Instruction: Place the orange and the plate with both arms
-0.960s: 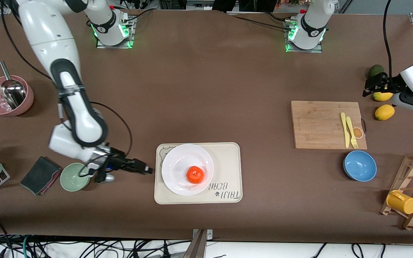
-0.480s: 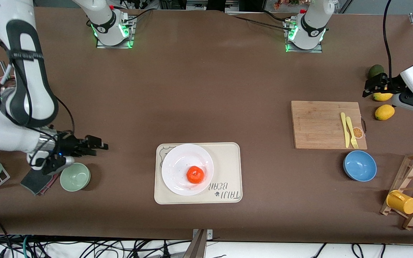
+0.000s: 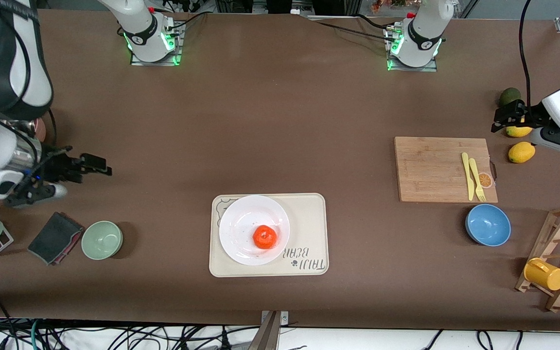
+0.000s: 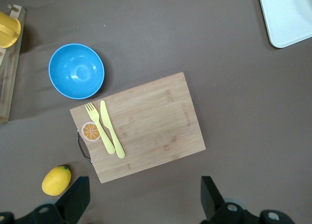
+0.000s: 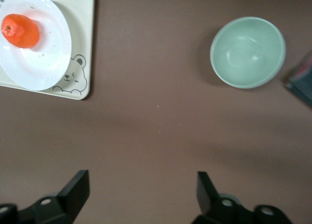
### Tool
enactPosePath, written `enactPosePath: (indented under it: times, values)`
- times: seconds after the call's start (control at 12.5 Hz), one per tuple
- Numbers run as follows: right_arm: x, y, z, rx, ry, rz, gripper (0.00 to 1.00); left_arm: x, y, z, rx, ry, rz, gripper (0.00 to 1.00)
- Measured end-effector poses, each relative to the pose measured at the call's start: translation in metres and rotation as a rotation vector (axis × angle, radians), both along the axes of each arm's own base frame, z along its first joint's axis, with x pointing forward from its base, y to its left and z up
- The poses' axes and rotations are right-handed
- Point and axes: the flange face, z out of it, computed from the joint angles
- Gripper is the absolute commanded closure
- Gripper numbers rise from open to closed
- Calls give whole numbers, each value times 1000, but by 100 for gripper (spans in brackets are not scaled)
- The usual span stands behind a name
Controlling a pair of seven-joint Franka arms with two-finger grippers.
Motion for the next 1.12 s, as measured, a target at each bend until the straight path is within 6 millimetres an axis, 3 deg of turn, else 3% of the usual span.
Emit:
enactPosePath:
  times: [0.16,0.4,0.56,1.12]
  values:
    - [-20,-3,37,-56,15,-57,0,0,0,0,0,0,0,0]
    - [-42,3,73,-90,25,-86,0,0,0,0,0,1,0,0]
    - [-48,4,83,-112,19,-84,0,0,0,0,0,1,0,0]
    - [-51,1,90,-138,7,-82,0,1,0,-1,0,2,0,0]
